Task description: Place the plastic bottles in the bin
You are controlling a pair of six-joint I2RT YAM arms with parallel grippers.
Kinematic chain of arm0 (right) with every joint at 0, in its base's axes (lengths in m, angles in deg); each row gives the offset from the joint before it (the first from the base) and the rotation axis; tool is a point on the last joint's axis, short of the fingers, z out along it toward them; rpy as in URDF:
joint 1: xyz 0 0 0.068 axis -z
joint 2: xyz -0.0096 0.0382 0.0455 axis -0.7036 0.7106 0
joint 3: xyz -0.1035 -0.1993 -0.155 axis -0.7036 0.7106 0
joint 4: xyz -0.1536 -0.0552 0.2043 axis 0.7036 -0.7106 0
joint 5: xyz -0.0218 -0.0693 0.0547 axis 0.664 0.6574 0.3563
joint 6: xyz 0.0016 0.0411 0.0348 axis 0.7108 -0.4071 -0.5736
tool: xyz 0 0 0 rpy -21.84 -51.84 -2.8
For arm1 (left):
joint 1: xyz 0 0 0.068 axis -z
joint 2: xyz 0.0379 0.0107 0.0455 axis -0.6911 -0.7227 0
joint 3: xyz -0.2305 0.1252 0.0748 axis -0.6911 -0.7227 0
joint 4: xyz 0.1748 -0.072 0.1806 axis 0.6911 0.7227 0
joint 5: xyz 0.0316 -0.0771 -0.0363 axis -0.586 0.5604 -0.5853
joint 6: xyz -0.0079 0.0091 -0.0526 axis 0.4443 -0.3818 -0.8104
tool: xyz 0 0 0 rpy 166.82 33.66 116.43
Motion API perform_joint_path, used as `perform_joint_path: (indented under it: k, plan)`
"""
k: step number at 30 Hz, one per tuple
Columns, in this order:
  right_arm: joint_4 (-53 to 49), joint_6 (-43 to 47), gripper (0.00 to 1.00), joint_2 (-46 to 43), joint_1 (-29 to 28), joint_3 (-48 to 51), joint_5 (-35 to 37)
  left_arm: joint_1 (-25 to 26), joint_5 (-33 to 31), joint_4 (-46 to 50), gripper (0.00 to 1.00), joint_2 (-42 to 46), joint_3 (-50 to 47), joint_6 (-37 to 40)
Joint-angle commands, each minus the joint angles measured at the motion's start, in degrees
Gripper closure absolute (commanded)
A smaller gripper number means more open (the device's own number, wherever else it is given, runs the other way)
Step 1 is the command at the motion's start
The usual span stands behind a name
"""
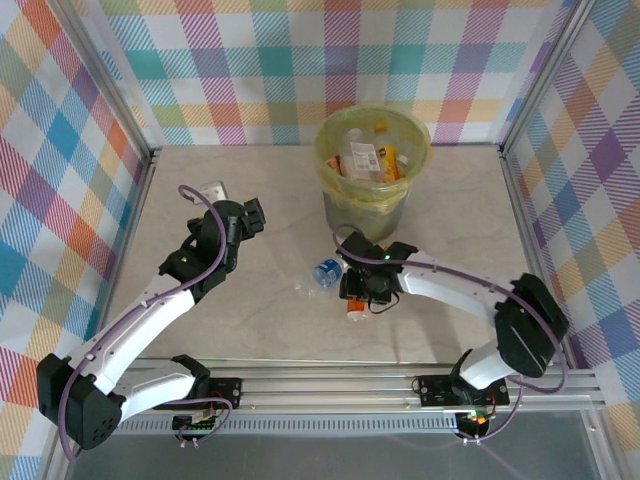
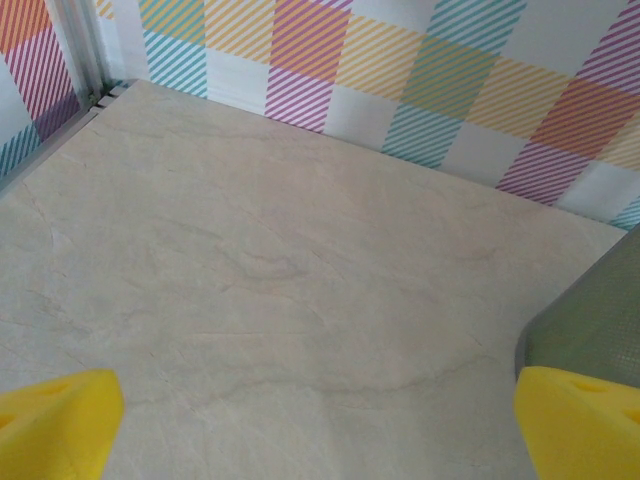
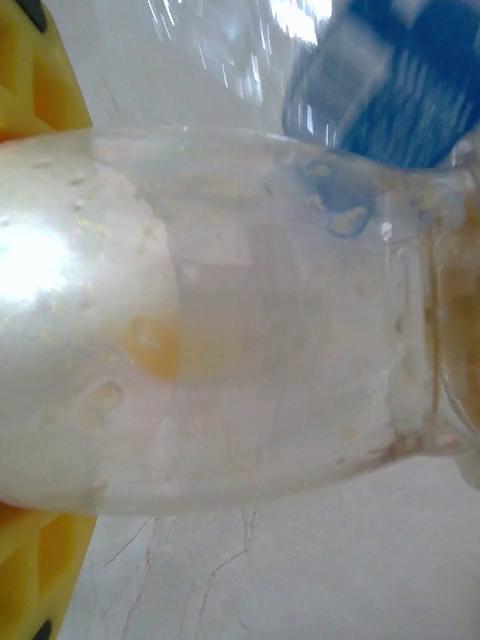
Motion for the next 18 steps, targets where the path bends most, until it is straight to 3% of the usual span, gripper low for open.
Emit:
perform_joint_path:
  k: [1,7,13,18]
  plan:
    - [-8.02,8.16,0.66,-3.63,0.27,-8.46,0.9,-0.85,-0.42,-0.83,0.0,0.1,-0.01,-1.47]
    - [-19.71,20.96,0.68,-2.59,0.94,-28.89,5.25,-0.84,0.64,-0.83,0.0,0.17,-0.09,-2.21]
    - [-22.62,32.89,0.66,2.29,3.74,-46.42,4.79,-0.91,2.46,-0.83,0.0,0.68,0.07,-2.69]
    - [-23.99,40.43,0.66,8.61,9.26,-59.26,5.09,-0.87,3.75,-0.84,0.0,1.34,0.15,-2.69]
